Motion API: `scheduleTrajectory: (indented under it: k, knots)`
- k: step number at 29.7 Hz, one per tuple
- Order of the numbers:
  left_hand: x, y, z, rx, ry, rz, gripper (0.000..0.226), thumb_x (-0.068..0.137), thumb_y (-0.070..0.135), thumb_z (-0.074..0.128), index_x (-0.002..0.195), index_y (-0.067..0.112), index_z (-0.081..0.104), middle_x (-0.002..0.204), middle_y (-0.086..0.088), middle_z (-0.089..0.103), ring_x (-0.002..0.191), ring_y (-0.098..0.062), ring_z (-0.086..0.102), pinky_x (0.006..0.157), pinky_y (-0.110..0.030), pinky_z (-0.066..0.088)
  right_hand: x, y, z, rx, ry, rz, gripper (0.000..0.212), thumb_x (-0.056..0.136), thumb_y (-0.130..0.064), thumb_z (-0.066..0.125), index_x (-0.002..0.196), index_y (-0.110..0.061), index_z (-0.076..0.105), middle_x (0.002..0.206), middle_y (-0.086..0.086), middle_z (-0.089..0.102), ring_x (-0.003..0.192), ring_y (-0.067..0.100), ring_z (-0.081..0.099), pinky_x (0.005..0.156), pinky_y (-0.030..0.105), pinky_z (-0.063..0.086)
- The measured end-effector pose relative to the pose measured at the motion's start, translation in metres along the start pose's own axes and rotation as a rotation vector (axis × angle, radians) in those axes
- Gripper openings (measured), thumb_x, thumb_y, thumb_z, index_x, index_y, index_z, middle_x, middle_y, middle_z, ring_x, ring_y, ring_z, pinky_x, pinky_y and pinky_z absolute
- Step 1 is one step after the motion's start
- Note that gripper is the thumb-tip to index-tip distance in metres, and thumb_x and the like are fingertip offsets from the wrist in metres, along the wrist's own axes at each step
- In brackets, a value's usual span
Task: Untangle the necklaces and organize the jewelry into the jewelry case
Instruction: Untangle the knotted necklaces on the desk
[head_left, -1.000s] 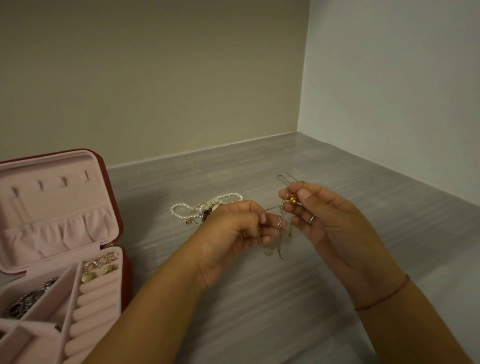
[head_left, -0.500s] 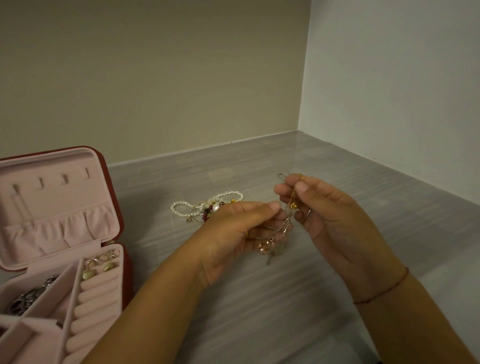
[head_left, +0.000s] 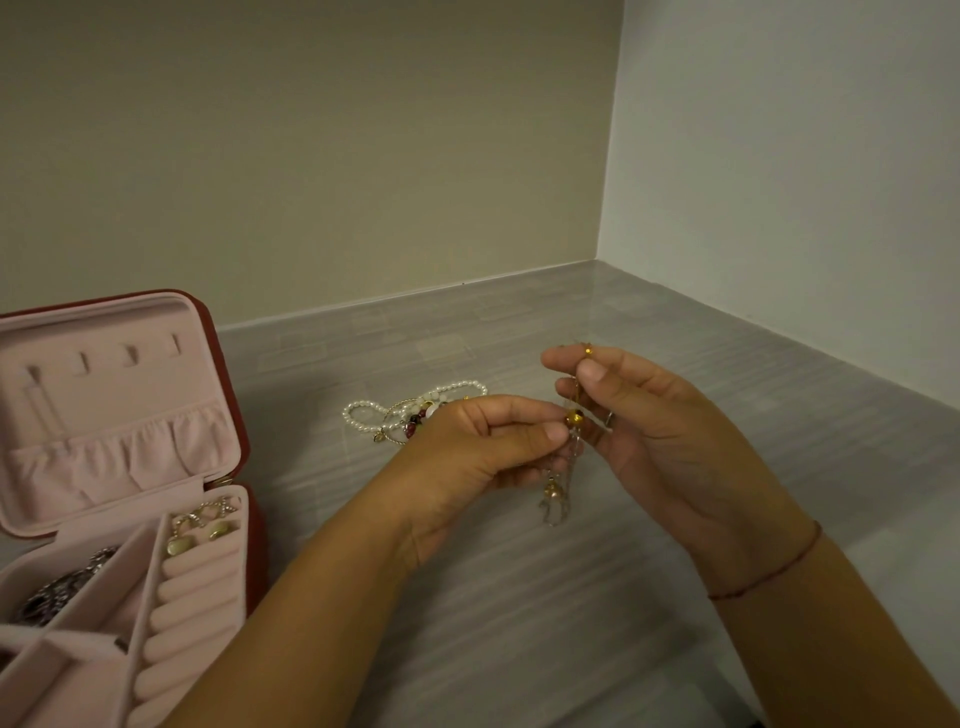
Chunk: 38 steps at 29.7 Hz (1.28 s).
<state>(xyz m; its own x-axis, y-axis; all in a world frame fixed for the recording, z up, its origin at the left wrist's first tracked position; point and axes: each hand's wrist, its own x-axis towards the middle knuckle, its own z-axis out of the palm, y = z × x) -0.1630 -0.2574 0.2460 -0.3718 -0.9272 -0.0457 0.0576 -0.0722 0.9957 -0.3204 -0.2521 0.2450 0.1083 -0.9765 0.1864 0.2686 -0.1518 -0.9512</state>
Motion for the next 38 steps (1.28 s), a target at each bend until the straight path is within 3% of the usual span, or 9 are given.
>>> scheduleTrajectory:
  k: [6, 9, 12, 15, 20, 26, 30, 35, 38]
  knots:
    - [0.001, -0.002, -0.002, 0.041, 0.06, 0.008, 0.01, 0.072, 0.023, 0.071, 0.079, 0.016, 0.07, 0.083, 0.0, 0.071, 0.081, -0.008, 0.065, 0.074, -0.022, 0.051, 0.001, 0.002, -0.004, 0.066, 0.044, -0.009, 0.017, 0.074, -0.023, 0.061, 0.083, -0.02, 0.075, 0.085, -0.002, 0.07, 0.08, 0.01, 0.063, 0.077, 0.025, 0.049]
    - [0.003, -0.003, -0.004, 0.084, 0.094, 0.009, 0.015, 0.066, 0.034, 0.069, 0.072, 0.021, 0.074, 0.077, 0.007, 0.066, 0.079, -0.004, 0.058, 0.071, -0.02, 0.048, -0.002, 0.005, -0.005, 0.032, 0.076, 0.006, 0.014, 0.087, -0.015, 0.054, 0.089, -0.014, 0.068, 0.08, 0.001, 0.07, 0.076, 0.014, 0.067, 0.073, 0.026, 0.055]
    - [0.003, -0.006, -0.004, 0.143, 0.077, -0.016, 0.027, 0.067, 0.043, 0.066, 0.078, 0.02, 0.075, 0.087, 0.001, 0.068, 0.081, -0.005, 0.058, 0.071, -0.022, 0.045, -0.004, 0.009, -0.003, -0.043, 0.13, 0.024, 0.017, 0.096, -0.009, 0.045, 0.092, -0.01, 0.061, 0.075, 0.002, 0.07, 0.069, 0.016, 0.068, 0.063, 0.025, 0.056]
    - [0.003, -0.009, -0.003, 0.16, 0.048, -0.058, 0.022, 0.079, 0.04, 0.062, 0.074, 0.019, 0.068, 0.09, -0.004, 0.067, 0.085, -0.01, 0.059, 0.073, -0.024, 0.047, -0.006, 0.013, -0.002, -0.068, 0.136, 0.057, 0.017, 0.097, -0.009, 0.042, 0.091, -0.01, 0.059, 0.072, 0.002, 0.068, 0.062, 0.015, 0.066, 0.057, 0.026, 0.053]
    - [0.005, -0.008, -0.002, 0.134, 0.034, -0.101, 0.027, 0.095, 0.023, 0.051, 0.07, 0.014, 0.059, 0.085, -0.009, 0.062, 0.078, -0.012, 0.058, 0.071, -0.026, 0.048, -0.009, 0.021, 0.0, -0.081, 0.108, 0.091, 0.016, 0.095, -0.01, 0.047, 0.089, -0.008, 0.062, 0.075, 0.006, 0.066, 0.062, 0.016, 0.063, 0.055, 0.029, 0.05]
    - [0.005, -0.007, -0.003, 0.088, 0.073, -0.128, 0.034, 0.095, 0.021, 0.048, 0.061, 0.015, 0.053, 0.077, -0.007, 0.066, 0.071, -0.014, 0.06, 0.074, -0.031, 0.048, -0.01, 0.027, -0.002, -0.009, 0.069, 0.115, 0.014, 0.089, -0.011, 0.053, 0.094, -0.004, 0.064, 0.075, 0.008, 0.066, 0.064, 0.017, 0.062, 0.059, 0.028, 0.052]
    - [0.005, -0.006, -0.002, 0.046, 0.104, -0.134, 0.037, 0.096, 0.021, 0.048, 0.059, 0.014, 0.05, 0.072, -0.008, 0.067, 0.063, -0.015, 0.06, 0.069, -0.03, 0.05, -0.011, 0.031, -0.006, 0.08, 0.031, 0.132, 0.025, 0.074, -0.017, 0.06, 0.095, -0.006, 0.068, 0.079, 0.008, 0.067, 0.07, 0.017, 0.063, 0.065, 0.027, 0.051]
    - [0.007, -0.004, -0.003, -0.104, 0.122, -0.152, 0.043, 0.096, 0.019, 0.046, 0.053, 0.015, 0.048, 0.071, -0.013, 0.067, 0.058, -0.019, 0.063, 0.06, -0.029, 0.052, -0.01, 0.035, -0.012, 0.15, -0.008, 0.149, 0.031, 0.068, -0.004, 0.076, 0.098, -0.006, 0.07, 0.084, 0.012, 0.07, 0.079, 0.018, 0.067, 0.069, 0.026, 0.054]
    - [0.009, -0.002, -0.006, -0.162, 0.142, -0.149, 0.05, 0.097, 0.02, 0.044, 0.047, 0.016, 0.048, 0.072, -0.015, 0.068, 0.057, -0.021, 0.065, 0.056, -0.028, 0.054, -0.01, 0.037, -0.013, 0.144, -0.014, 0.134, 0.034, 0.064, -0.004, 0.069, 0.098, -0.004, 0.07, 0.084, 0.015, 0.07, 0.082, 0.021, 0.068, 0.066, 0.023, 0.054]
